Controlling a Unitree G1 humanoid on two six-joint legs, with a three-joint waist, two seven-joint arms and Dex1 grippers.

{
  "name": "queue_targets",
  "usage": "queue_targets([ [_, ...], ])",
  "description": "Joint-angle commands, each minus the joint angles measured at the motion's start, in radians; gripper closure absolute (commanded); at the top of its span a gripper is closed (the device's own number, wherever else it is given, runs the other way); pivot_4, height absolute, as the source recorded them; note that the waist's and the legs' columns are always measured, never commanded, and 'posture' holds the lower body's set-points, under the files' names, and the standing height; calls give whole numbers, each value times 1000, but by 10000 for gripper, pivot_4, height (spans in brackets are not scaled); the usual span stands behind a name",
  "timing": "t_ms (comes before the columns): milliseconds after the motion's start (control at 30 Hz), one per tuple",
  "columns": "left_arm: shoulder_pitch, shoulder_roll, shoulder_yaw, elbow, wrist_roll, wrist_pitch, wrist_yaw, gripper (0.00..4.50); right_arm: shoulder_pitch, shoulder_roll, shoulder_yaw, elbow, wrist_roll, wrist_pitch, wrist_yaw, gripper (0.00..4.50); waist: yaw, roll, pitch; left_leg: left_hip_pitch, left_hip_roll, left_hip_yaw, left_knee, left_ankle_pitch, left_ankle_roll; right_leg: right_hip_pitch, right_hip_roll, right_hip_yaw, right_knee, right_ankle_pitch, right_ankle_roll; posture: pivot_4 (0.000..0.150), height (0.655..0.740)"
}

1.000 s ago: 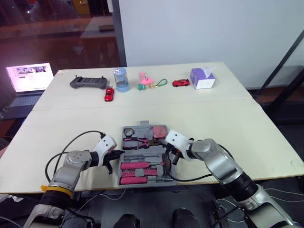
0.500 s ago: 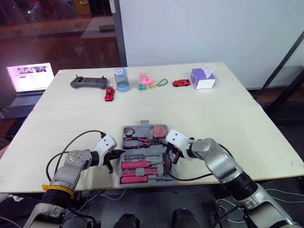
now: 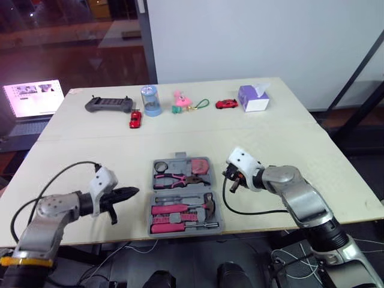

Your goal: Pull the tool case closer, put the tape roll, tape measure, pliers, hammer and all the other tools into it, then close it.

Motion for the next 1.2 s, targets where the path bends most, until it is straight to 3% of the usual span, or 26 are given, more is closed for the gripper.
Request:
queue_targets([
  [33,117,-59,-33,-138,-176,31,-109,44761,31,67,-68,-94,100,115,-19,45000,0,0,0,0,0,0,0,0,0,0,0,0,0,0,0,1500,7400],
  [167,85,-142,-142,30,-45,-123,-100,44761,12,117,-85,-42,112,177,-80,45000,16,0,0,1,0,0,1,0,0,1,0,0,0,0,0,1500,7400],
  [267,61,-170,-166,130,8,-197,-76,45000,-8,122,-85,-10,106,186,-111,37696,27,0,0,1,0,0,1,0,1,1,1,0,1,1,-1,1500,7400],
  [467,24,-194,-220,326,123,-361,-49,45000,-44,165,-126,33,152,235,-152,13473,27,0,0,1,0,1,2,0,0,1,0,0,0,1,-1,1500,7400],
  [533,24,-190,-244,359,154,-398,-49,45000,-57,188,-154,64,168,256,-172,2821,26,1,0,1,0,0,1,0,0,1,1,0,1,1,-1,1500,7400],
  [567,27,-187,-254,366,164,-404,-50,45000,-63,203,-173,82,180,266,-180,369,25,1,-1,1,0,0,1,0,0,1,1,0,1,1,-1,1500,7400],
  [800,11,-174,-271,398,179,-419,-39,45000,-131,267,-209,275,211,248,-212,369,21,4,-3,4,0,1,-1,0,0,2,0,0,1,1,-1,1500,7400],
  [1200,-35,-144,-286,401,176,-425,-55,45000,-362,360,-292,888,230,7,-234,369,11,4,-3,16,0,2,-5,-1,2,12,1,1,0,1,-1,1500,7400],
])
